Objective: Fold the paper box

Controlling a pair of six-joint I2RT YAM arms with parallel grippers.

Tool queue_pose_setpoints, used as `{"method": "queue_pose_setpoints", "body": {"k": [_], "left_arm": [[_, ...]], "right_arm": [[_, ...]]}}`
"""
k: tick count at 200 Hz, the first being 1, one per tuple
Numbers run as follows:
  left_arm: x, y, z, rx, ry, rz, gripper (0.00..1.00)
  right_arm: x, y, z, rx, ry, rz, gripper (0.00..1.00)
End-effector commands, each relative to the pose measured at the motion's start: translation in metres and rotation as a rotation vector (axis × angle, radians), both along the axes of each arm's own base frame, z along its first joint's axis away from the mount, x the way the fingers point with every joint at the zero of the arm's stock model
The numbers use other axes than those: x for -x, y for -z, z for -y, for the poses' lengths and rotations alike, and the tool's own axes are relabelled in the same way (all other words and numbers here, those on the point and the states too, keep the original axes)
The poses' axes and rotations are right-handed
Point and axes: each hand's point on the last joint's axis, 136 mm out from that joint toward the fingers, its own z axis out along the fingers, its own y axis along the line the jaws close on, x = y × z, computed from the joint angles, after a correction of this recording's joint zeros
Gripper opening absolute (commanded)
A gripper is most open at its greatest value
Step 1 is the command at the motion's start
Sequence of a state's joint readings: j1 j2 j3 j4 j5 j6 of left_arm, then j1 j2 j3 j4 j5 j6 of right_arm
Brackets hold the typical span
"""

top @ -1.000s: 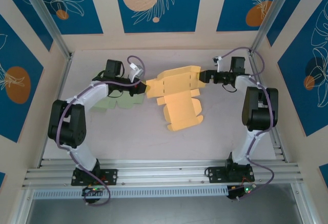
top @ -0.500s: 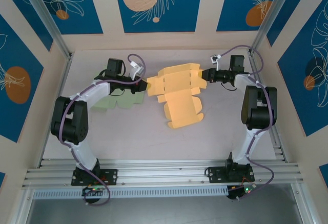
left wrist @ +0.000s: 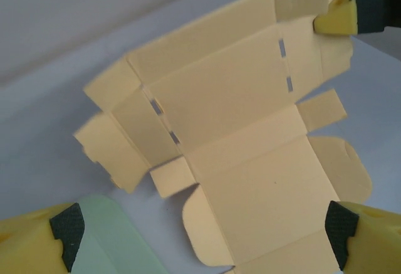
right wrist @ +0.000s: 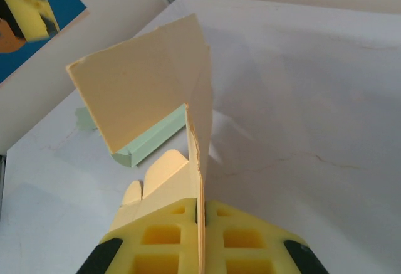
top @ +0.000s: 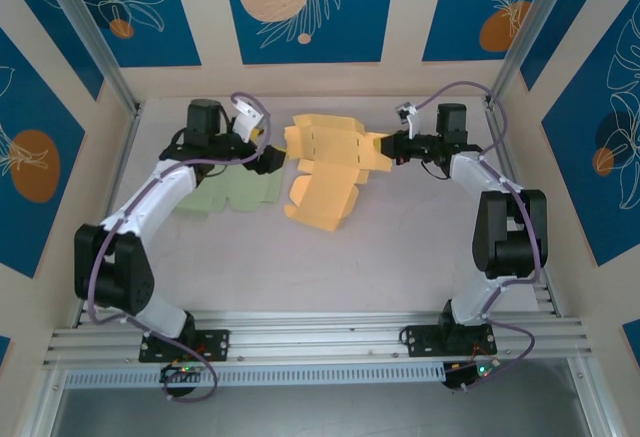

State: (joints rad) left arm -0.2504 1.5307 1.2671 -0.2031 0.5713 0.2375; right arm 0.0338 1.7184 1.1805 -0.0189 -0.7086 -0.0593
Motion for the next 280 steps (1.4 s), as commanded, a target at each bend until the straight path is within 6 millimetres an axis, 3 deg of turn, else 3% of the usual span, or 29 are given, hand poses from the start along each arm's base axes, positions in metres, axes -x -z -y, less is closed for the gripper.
{"method": "queue_pose_setpoints", "body": {"k": [1, 41, 68, 92, 141, 157, 168, 190, 205, 236, 263, 280], "left_arm": [[-0.004, -0.035, -0.008, -0.091, 0.022, 0.182, 1.00], [-0.006, -0.047, 0.015, -0.137, 0.222, 0.384, 1.00], [-0.003, -0.036, 0.033, -0.205, 0.387, 0.493, 1.00], [-0.007, -0.024, 0.041, -0.243, 0.462, 0.461, 0.99], [-0.001, 0.024, 0.053, -0.343, 0.553, 0.340, 0.76], [-0.003, 0.032, 0.054, -0.369, 0.548, 0.334, 0.75], [-0.003, 0.036, 0.053, -0.379, 0.549, 0.325, 0.74], [-0.011, 0.044, 0.052, -0.406, 0.521, 0.315, 0.53], [-0.014, 0.048, 0.052, -0.420, 0.512, 0.308, 0.51], [-0.011, 0.057, 0.059, -0.450, 0.532, 0.300, 0.34], [-0.012, 0.060, 0.066, -0.482, 0.520, 0.319, 0.14], [-0.014, 0.060, 0.072, -0.511, 0.488, 0.366, 0.08]], "right_arm": [[0.015, -0.012, -0.020, 0.020, -0.075, 0.080, 0.00], [0.034, -0.022, -0.047, 0.033, -0.166, 0.102, 0.00], [0.042, -0.026, -0.057, 0.043, -0.204, 0.111, 0.00], [0.044, -0.029, -0.062, 0.042, -0.216, 0.112, 0.00], [0.043, -0.029, -0.063, 0.051, -0.213, 0.117, 0.00], [0.043, -0.028, -0.063, 0.052, -0.214, 0.115, 0.00], [0.043, -0.028, -0.063, 0.052, -0.213, 0.114, 0.00], [0.043, -0.026, -0.063, 0.055, -0.212, 0.113, 0.00], [0.042, -0.026, -0.063, 0.054, -0.213, 0.110, 0.00], [0.040, -0.023, -0.061, 0.060, -0.203, 0.107, 0.00], [0.035, -0.019, -0.057, 0.071, -0.176, 0.100, 0.00], [0.028, -0.012, -0.051, 0.093, -0.134, 0.082, 0.00]]}}
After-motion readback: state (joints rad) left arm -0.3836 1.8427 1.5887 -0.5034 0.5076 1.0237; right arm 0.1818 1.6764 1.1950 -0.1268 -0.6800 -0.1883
